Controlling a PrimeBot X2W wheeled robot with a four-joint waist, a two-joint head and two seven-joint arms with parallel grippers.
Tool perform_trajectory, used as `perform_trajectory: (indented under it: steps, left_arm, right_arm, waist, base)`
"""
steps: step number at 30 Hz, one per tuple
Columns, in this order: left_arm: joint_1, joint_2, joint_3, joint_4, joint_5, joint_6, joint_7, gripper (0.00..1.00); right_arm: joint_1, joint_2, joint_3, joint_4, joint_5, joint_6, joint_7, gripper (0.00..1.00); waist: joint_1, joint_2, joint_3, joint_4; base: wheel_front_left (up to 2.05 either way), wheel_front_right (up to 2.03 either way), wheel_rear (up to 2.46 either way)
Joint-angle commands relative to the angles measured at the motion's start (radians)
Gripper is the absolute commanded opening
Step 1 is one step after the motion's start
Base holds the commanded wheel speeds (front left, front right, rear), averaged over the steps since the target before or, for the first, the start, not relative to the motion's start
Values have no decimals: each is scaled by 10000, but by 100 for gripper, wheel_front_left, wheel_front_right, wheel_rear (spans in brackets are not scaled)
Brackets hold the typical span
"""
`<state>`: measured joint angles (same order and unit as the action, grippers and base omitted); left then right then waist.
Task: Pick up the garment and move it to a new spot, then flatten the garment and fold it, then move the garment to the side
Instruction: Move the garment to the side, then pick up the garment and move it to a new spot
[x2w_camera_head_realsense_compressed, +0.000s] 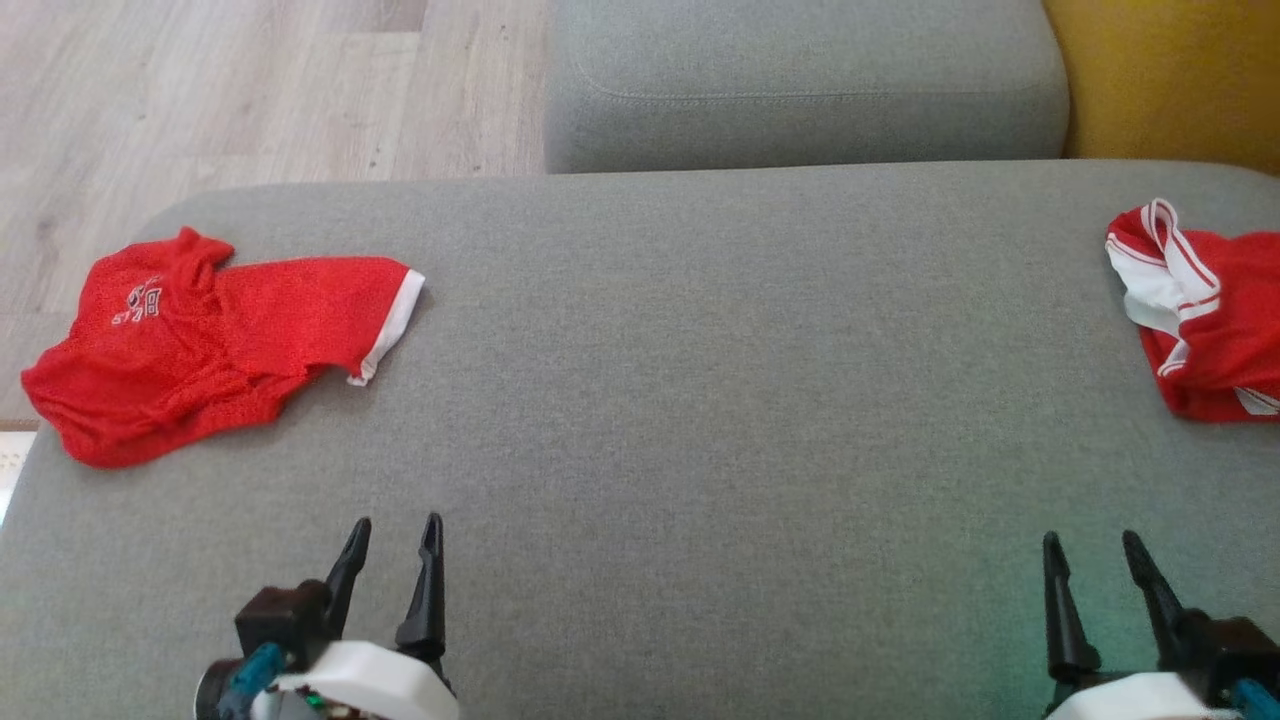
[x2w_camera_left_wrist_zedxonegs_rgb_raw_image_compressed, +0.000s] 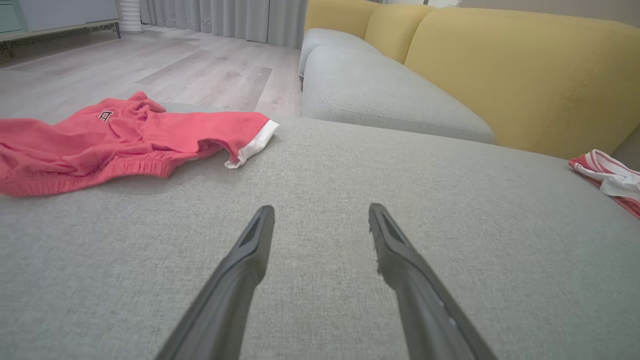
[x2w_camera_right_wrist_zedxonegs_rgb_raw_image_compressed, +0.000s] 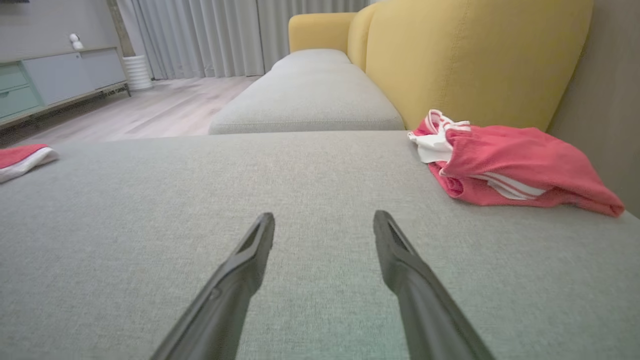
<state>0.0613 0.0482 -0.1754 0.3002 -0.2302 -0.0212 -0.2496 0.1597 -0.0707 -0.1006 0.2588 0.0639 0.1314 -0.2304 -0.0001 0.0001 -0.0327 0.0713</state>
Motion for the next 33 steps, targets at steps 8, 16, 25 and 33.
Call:
perform_trajectory:
  steps: [8, 16, 25, 33]
  left_arm:
    - [-268, 20, 505, -222, 86, -77, -122, 100]
    - [-453, 20, 418, -294, 30, -71, -122, 100]
    - [-405, 20, 301, -405, -115, 86, -122, 100]
    - [56, 20, 736, -574, -152, 141, -122, 100]
  right_arm:
    - [-365, 146, 169, 52, -237, -7, -301, 100]
    - [-347, 182, 181, -88, -374, -7, -311, 100]
    - [-282, 198, 408, -209, -338, -7, -312, 100]
    - [-674, 202, 916, -65, -414, -7, -313, 100]
  waist:
    - [1, -1, -30, -38]
    - [1, -1, 71, 508]
    - [1, -1, 141, 2254]
    - [1, -1, 233, 3251]
  base:
    - [0, 0, 0]
    - [0, 0, 0]
    - [0, 0, 0]
    - [0, 0, 0]
